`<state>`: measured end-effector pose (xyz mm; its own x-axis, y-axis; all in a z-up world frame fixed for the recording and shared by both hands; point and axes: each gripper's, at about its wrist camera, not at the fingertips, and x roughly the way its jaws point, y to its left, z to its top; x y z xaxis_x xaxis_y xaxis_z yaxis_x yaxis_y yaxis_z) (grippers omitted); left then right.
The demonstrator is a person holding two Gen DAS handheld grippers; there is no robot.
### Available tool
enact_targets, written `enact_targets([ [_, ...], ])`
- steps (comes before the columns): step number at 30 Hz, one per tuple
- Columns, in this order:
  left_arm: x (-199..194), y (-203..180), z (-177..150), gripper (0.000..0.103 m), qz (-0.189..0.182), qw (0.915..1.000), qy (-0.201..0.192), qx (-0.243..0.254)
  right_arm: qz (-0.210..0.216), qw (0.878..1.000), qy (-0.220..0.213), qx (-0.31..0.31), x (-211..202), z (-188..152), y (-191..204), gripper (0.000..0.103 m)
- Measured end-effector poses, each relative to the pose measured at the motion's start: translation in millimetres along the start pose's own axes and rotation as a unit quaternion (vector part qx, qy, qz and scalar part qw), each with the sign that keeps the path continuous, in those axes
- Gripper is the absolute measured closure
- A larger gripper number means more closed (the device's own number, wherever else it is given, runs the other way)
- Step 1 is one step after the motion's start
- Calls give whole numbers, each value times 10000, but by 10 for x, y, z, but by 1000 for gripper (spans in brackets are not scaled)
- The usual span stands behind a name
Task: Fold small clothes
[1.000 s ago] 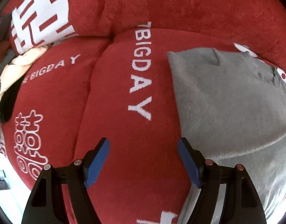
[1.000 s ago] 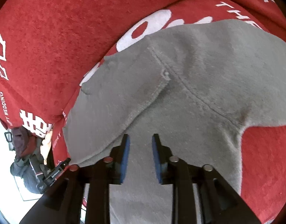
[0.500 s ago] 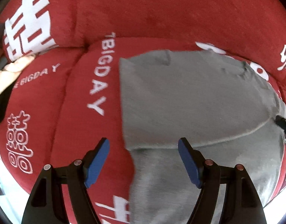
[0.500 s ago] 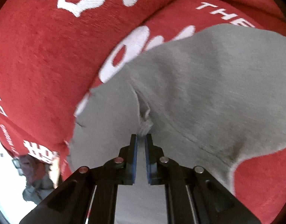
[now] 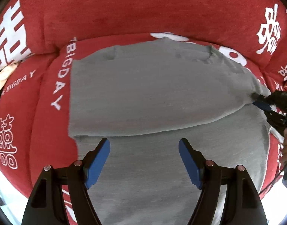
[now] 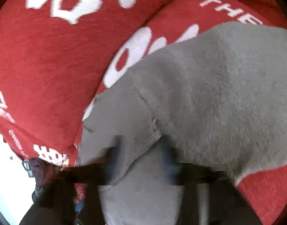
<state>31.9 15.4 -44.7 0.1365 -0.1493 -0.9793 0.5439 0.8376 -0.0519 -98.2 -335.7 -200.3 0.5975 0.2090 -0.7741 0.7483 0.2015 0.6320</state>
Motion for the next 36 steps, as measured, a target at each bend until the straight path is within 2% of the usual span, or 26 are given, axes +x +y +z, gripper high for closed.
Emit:
enact_targets([
  [2,-16,-71,6,27,3,9999,-67,92,131,9999,-39,-80,-55,-43,6,96],
  [6,52,-161,13,27,3,9999,-9,126,-335,9984,53,-446,-60,-129,-16,96],
  [11,59,-330,-19,27,-53,9998,72,176,-212,9989,103,-403,-102,-93,-2,94],
  [14,51,-459,-33,27,-105,9995,120,259,-233,9980,210,-543,-242,-157,-7,87],
  [18,60,-694,-50,27,-260,9989,227,329,-183,9984,341,-403,-498,-304,-213,63],
  [22,91,-1017,-37,27,-387,9975,285,509,-193,9995,261,-58,-810,-400,-559,63],
  [26,125,-1357,33,27,-467,9962,255,696,-342,9989,-51,321,-1174,-382,-973,63],
  [30,147,-1714,118,27,-556,9948,219,828,-463,9948,-570,709,-1575,-267,-1407,63],
  [36,227,-2288,95,27,-624,9907,285,1171,-548,9710,-1518,1765,-2158,-65,-2154,60],
])
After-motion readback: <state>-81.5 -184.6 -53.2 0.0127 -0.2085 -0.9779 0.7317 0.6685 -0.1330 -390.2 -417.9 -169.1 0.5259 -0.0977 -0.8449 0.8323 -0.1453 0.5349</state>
